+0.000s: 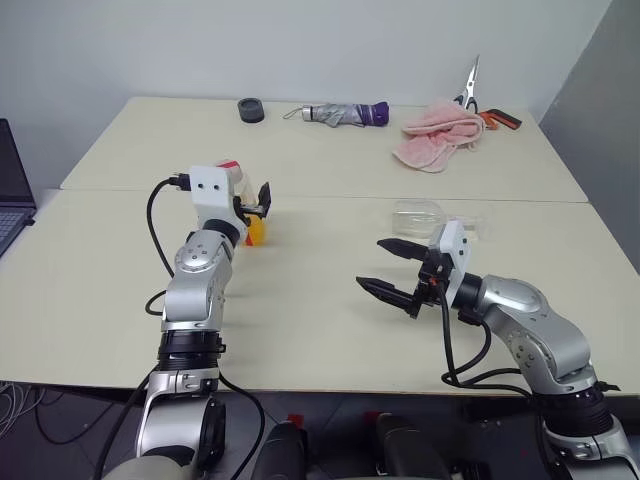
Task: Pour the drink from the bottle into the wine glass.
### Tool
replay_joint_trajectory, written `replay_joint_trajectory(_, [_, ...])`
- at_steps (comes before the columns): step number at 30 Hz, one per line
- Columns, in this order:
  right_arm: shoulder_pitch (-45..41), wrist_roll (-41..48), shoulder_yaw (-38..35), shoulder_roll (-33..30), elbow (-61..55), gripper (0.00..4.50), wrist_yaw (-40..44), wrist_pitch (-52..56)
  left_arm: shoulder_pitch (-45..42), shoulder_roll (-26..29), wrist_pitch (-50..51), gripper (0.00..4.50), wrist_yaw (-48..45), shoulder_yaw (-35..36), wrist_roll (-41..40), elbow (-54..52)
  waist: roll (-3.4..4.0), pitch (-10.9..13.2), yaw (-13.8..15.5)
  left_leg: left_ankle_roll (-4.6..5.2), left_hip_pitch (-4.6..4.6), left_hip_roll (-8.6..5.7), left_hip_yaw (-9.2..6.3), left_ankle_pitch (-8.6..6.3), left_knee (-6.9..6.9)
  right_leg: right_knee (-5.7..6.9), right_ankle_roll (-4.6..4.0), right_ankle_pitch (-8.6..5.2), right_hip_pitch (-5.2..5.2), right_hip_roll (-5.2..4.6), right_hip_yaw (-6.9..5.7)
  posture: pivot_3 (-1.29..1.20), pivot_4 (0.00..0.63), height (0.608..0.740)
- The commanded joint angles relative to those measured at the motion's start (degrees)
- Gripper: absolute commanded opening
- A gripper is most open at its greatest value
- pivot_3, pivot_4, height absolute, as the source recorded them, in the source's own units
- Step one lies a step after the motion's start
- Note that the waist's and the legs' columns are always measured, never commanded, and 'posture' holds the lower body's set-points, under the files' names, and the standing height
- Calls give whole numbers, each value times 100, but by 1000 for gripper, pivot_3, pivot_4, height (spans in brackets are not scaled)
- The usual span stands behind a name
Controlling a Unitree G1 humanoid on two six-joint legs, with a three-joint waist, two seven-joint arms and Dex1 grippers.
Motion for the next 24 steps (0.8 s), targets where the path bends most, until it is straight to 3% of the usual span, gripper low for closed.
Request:
replay_joint_trajectory(1, [-129,60,-47,21,-179,4500,7,-40,-105,55,-149,3035,14,65,18,-108,0,0,0,0,0,0,0,0,0,0,0,0,0,0,0,0,150,740])
replay_joint_trajectory(5, [-144,64,-48,38,-163,4500,7,-44,-72,66,-176,1968,27,78,29,-130,0,0,0,0,-2,0,-2,0,0,0,0,0,0,-1,-1,0,150,740])
replay_joint_trajectory(15, [-230,-69,-47,138,-88,4500,-48,-240,137,163,-270,1939,-209,-70,79,-371,0,0,-4,0,-2,1,-1,0,0,0,0,0,-1,-1,0,0,150,740])
replay_joint_trajectory(24, [-188,-541,-64,262,1,4500,-264,-824,382,328,-264,1936,-1260,-201,-402,-936,0,0,0,0,-4,2,-2,0,0,-1,0,0,-2,-2,-2,0,150,740])
